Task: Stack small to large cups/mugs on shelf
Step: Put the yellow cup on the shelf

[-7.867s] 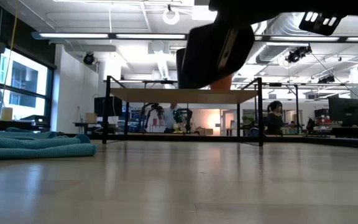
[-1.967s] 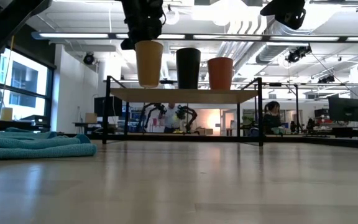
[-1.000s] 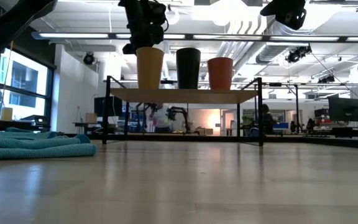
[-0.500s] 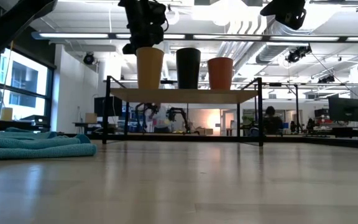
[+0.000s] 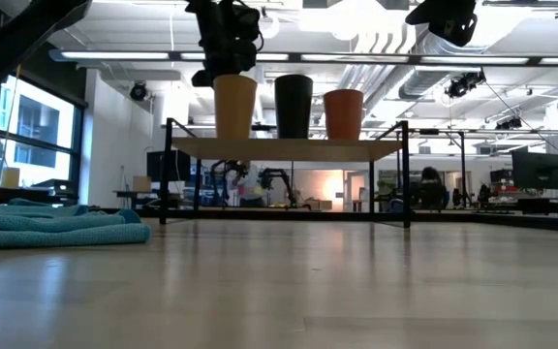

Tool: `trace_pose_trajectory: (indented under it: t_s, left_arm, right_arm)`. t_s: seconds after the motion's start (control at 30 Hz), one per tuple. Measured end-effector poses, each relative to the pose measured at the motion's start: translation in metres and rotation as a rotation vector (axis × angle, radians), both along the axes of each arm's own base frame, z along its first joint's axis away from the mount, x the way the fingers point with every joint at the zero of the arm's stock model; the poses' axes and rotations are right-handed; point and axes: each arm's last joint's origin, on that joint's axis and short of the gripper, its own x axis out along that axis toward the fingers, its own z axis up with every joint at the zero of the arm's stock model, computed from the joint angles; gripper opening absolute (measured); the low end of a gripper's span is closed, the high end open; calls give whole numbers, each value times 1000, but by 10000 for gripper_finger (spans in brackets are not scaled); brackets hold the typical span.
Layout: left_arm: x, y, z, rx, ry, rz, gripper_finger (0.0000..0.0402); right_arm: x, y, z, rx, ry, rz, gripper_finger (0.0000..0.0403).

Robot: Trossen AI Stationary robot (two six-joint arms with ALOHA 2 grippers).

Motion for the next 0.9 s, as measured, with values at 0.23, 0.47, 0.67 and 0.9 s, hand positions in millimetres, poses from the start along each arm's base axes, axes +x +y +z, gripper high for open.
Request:
trace_pose_trajectory:
  t_s: [0.23, 0.47, 0.67, 0.9]
  left_arm:
    - [2, 2, -3, -6, -4, -2, 0]
    - [2, 2, -3, -9, -4, -4, 12]
    - [3, 3, -5, -20, -12, -9, 42]
    - [3, 2, -5, -20, -13, -9, 68]
  right_arm:
    - [0, 0, 0, 0, 0, 0, 142]
    - [0, 0, 0, 0, 0, 0, 142]
    - [0, 0, 0, -6, -1, 4, 142]
    - [0, 0, 0, -6, -1, 5, 142]
